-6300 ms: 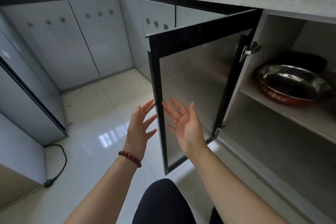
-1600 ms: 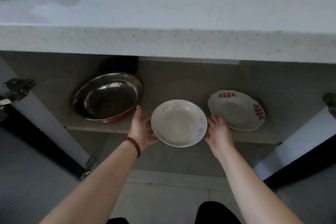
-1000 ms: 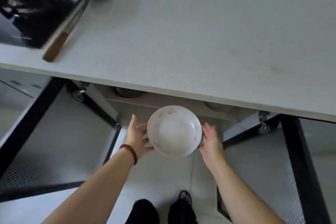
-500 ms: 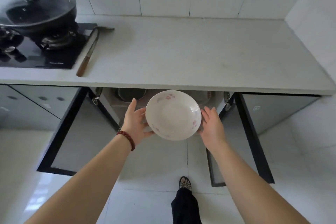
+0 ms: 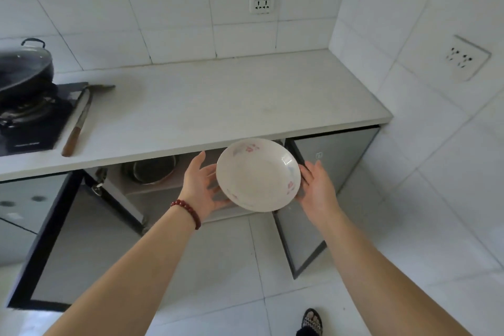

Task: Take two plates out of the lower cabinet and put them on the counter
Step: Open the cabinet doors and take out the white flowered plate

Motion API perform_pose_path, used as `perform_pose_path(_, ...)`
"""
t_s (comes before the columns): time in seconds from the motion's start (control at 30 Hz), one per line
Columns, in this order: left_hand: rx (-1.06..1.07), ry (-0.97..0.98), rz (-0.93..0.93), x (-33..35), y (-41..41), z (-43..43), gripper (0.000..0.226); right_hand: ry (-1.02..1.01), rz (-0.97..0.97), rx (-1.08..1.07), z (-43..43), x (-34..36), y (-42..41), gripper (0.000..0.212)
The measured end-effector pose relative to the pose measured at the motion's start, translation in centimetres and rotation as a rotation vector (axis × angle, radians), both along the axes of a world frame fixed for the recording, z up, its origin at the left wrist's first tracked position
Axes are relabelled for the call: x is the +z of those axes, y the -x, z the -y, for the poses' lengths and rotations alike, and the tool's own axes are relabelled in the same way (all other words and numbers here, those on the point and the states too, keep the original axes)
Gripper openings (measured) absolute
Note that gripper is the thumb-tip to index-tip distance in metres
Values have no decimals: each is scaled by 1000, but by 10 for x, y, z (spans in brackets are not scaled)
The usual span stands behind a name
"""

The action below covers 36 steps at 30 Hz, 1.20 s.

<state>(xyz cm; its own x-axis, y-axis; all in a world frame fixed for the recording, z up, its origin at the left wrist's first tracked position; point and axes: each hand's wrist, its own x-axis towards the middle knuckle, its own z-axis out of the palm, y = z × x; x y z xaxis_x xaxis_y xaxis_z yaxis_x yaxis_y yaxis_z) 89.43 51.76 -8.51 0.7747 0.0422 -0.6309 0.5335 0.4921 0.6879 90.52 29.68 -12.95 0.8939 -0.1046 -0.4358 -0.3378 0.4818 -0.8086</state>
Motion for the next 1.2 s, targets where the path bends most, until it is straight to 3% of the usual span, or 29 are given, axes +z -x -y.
perform_pose_path(0.47, -7, 25, 5, 8, -78, 159, 57, 64, 33, -17, 157, 18, -74, 53)
perform_pose_path(0.63, 7, 32, 7, 5, -104, 183, 57, 62, 45, -6, 181, 18, -105, 29)
perform_pose_path(0.8, 17, 40, -10, 6, -143, 190, 54, 58, 55, 6, 191, 17, -142, 26)
perform_pose_path(1.0, -25, 43, -11, 10, -199, 190, 54, 87, 13, -53, 191, 22, -193, 49)
perform_pose_path(1.2, -66, 22, 22, 12, -250, 187, 54, 85, 16, -66, 190, 23, -244, 49)
